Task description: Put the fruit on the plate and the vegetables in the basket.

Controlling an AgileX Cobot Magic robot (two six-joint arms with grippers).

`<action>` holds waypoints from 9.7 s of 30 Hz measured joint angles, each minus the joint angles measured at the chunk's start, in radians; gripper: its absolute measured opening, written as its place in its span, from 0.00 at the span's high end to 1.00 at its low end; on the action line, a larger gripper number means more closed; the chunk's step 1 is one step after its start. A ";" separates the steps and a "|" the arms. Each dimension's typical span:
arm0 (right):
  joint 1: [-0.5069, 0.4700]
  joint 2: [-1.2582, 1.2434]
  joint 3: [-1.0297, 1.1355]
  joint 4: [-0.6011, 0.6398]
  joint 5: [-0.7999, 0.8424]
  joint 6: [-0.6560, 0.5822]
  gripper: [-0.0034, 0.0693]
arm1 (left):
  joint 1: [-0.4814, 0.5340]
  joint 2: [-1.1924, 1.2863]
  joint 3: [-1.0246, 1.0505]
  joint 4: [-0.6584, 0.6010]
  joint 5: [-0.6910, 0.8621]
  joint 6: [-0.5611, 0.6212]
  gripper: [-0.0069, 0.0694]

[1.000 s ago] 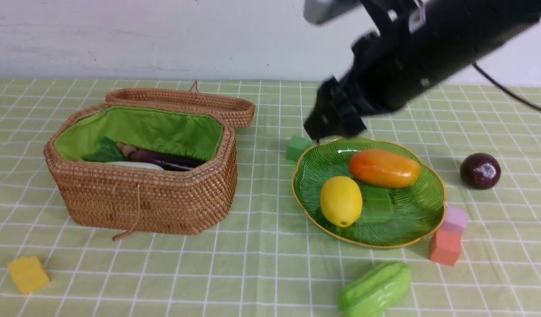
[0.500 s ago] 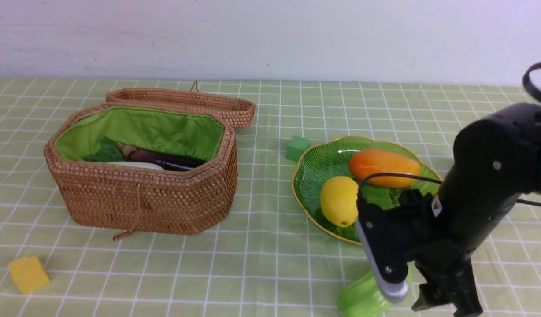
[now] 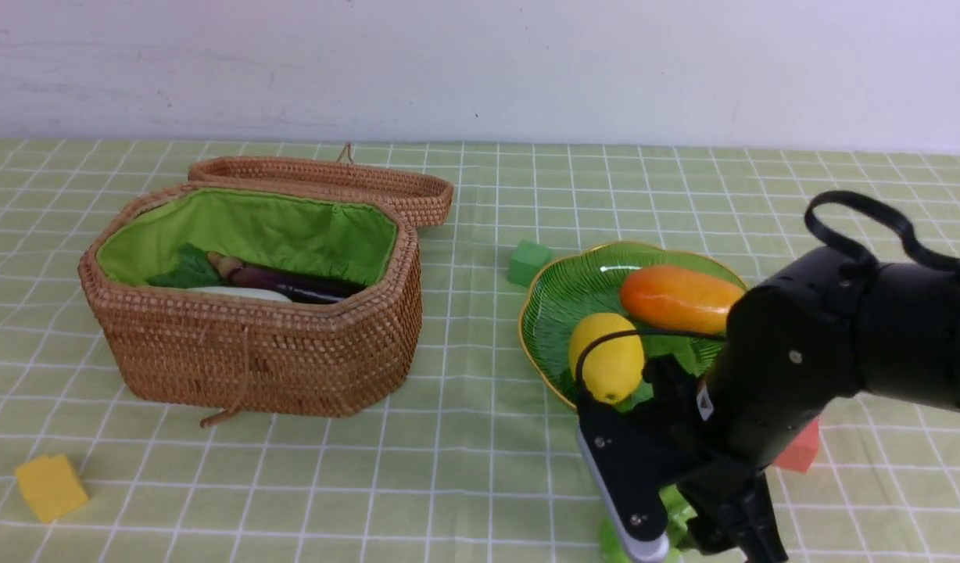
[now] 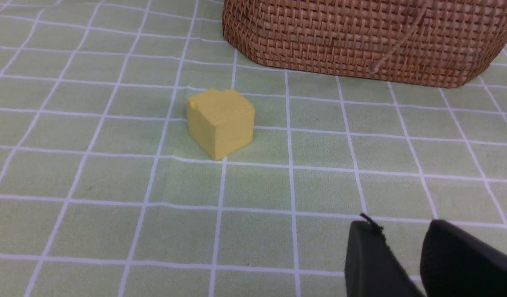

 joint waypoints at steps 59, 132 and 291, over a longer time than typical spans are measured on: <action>0.139 0.546 -0.906 1.740 -0.720 -0.575 0.07 | 0.000 0.000 0.001 0.000 -0.002 0.000 0.60; -0.675 0.556 -0.834 -0.021 0.186 1.521 0.10 | 0.000 0.000 0.001 0.000 -0.003 0.000 0.60; -0.626 -1.708 1.069 -0.189 -0.357 1.481 0.93 | 0.000 0.000 0.001 0.000 -0.003 0.000 0.60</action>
